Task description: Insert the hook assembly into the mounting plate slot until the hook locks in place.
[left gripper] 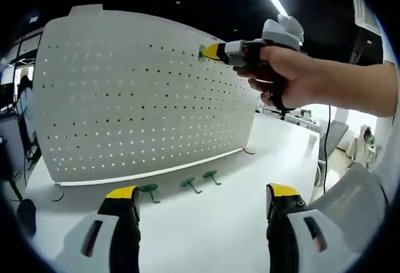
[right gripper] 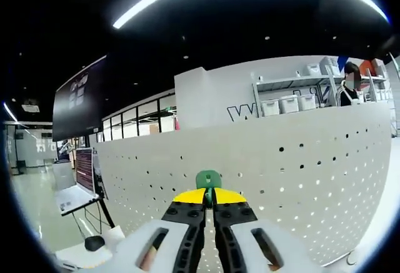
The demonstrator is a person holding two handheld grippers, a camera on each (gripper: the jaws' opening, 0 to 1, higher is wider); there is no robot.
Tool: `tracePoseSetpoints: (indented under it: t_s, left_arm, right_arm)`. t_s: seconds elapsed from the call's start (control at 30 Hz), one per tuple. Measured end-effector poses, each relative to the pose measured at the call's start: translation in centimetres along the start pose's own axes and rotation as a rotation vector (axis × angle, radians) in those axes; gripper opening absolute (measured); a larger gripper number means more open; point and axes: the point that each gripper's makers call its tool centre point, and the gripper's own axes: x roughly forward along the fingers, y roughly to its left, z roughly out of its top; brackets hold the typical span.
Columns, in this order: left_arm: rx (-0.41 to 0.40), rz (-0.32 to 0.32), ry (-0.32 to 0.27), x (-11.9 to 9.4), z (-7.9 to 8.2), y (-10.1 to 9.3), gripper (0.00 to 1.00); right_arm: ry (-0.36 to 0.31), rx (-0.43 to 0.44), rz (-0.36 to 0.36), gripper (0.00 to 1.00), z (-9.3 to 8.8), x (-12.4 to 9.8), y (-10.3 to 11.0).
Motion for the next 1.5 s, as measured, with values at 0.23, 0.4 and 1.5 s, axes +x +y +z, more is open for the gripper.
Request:
tracePoseSetpoints:
  t_s: [0.23, 0.4, 1.5]
  left_arm:
    - [0.007, 0.012, 0.022, -0.6, -0.7, 0.2, 0.85]
    - [0.013, 0.01, 0.056, -0.7, -1.4, 0.2, 0.86]
    - [-0.042, 0.017, 0.096, -1.2, -2.7, 0.7, 0.83]
  right_arm:
    - [-0.013, -0.01, 0.003, 0.01, 0.5, 0.8, 0.5]
    - [-0.023, -0.015, 0.002, 0.01, 1.0, 1.6, 0.7]
    - [-0.034, -0.037, -0.028, 0.01, 1.2, 4.0, 1.0]
